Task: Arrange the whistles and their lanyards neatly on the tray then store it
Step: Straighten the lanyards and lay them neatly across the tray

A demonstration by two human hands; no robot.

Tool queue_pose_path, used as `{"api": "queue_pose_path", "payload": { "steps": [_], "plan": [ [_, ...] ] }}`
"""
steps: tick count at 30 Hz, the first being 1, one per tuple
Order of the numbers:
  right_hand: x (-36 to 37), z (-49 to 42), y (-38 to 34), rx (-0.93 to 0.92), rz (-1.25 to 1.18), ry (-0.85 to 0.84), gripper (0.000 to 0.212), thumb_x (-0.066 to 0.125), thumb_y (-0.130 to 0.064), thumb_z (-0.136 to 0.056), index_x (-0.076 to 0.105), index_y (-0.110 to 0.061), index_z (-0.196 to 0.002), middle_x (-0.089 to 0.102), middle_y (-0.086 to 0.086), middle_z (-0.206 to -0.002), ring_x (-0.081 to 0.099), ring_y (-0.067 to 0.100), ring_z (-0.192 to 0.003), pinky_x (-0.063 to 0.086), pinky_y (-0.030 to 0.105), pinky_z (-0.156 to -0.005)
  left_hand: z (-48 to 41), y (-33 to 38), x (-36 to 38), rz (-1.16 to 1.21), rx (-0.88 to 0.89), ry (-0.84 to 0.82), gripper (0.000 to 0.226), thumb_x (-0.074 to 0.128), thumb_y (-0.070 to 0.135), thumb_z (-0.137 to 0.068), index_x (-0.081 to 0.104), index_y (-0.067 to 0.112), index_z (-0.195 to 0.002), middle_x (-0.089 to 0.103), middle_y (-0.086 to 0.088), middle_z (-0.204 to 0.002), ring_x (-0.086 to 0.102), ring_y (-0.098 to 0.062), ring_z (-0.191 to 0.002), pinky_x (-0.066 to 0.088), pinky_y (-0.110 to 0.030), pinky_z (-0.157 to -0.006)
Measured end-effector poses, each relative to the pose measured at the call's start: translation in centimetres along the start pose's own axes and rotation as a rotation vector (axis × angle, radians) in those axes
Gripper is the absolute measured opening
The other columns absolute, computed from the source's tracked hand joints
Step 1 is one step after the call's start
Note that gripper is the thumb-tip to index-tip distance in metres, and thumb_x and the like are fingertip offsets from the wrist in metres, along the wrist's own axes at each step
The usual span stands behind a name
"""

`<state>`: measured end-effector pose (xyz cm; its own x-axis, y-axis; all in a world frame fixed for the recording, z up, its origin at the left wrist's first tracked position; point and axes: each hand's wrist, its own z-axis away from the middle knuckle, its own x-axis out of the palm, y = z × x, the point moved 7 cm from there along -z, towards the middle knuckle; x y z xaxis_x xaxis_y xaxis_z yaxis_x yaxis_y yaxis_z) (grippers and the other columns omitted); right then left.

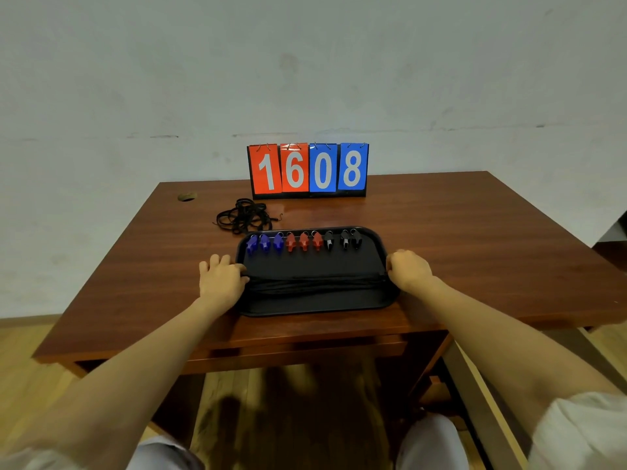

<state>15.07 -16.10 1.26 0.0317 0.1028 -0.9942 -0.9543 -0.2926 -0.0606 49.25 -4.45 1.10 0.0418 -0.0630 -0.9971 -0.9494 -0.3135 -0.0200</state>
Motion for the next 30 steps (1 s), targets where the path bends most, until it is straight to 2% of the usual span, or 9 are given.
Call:
{"api": "queue_pose_path", "payload": {
  "steps": [3,8,10,13,17,24,30],
  "plan": [
    [-0.5,0.1,0.0,0.018,0.0,0.033,0.02,0.047,-0.004,-0.092,0.065,-0.006,-0.101,0.052,0.01,-0.099,0.048,0.028,-0.079,0.043,0.034,-0.064,0.1,0.6,0.2,-0.01,0.024,-0.021,0.033,0.045,0.039,-0.096,0.06,0.029,-0.124,0.052,-0.002,-0.125,0.037,-0.026,-0.12,0.029,-0.041,-0.098],
    [-0.6,0.1,0.5,0.041,-0.014,0.046,0.022,0.047,-0.003,-0.091,0.065,-0.008,-0.102,0.058,0.011,-0.104,0.052,0.029,-0.081,0.042,0.035,-0.063,0.2,0.8,0.7,-0.014,0.036,-0.046,0.033,0.044,0.037,-0.097,0.061,0.028,-0.123,0.053,-0.002,-0.126,0.039,-0.025,-0.119,0.029,-0.041,-0.098],
    [-0.5,0.1,0.6,0.033,-0.031,0.049,0.025,0.046,-0.004,-0.093,0.063,-0.01,-0.11,0.056,0.014,-0.116,0.054,0.032,-0.096,0.046,0.038,-0.068,0.3,0.9,0.9,-0.009,0.037,-0.051,0.033,0.043,0.037,-0.097,0.062,0.027,-0.122,0.054,-0.002,-0.127,0.04,-0.025,-0.118,0.029,-0.041,-0.097],
    [-0.6,0.1,0.3,-0.005,-0.057,0.063,0.031,0.042,-0.006,-0.096,0.06,-0.012,-0.121,0.047,0.017,-0.133,0.041,0.036,-0.125,0.046,0.042,-0.089,0.4,1.1,0.8,0.001,0.043,-0.035,0.034,0.04,0.036,-0.098,0.059,0.027,-0.124,0.053,-0.002,-0.128,0.039,-0.025,-0.119,0.029,-0.041,-0.097],
    [-0.7,0.2,-1.1,-0.096,-0.033,0.086,0.031,0.039,-0.007,-0.098,0.061,-0.013,-0.118,0.054,0.012,-0.12,0.042,0.032,-0.117,0.041,0.039,-0.088,0.4,1.4,0.7,0.024,0.054,-0.007,0.036,0.038,0.035,-0.099,0.055,0.025,-0.129,0.051,-0.003,-0.131,0.039,-0.025,-0.121,0.029,-0.041,-0.098],
    [0.7,0.2,-1.9,-0.113,0.068,0.006,0.031,0.043,-0.006,-0.095,0.061,-0.015,-0.12,0.058,0.01,-0.123,0.044,0.031,-0.118,0.039,0.039,-0.094,0.8,1.7,1.2,0.0,0.085,-0.046,0.036,0.034,0.034,-0.1,0.055,0.027,-0.129,0.052,-0.001,-0.131,0.04,-0.025,-0.12,0.028,-0.041,-0.098],
    [-0.9,0.0,-4.9,-0.211,0.037,0.101,0.03,0.039,-0.014,-0.098,0.061,-0.014,-0.118,0.059,0.009,-0.121,0.047,0.03,-0.116,0.04,0.038,-0.093,0.3,2.1,0.5,0.061,0.09,0.032,0.035,0.037,0.033,-0.099,0.055,0.023,-0.127,0.053,-0.002,-0.131,0.041,-0.024,-0.122,0.028,-0.04,-0.098]
  ]
}}
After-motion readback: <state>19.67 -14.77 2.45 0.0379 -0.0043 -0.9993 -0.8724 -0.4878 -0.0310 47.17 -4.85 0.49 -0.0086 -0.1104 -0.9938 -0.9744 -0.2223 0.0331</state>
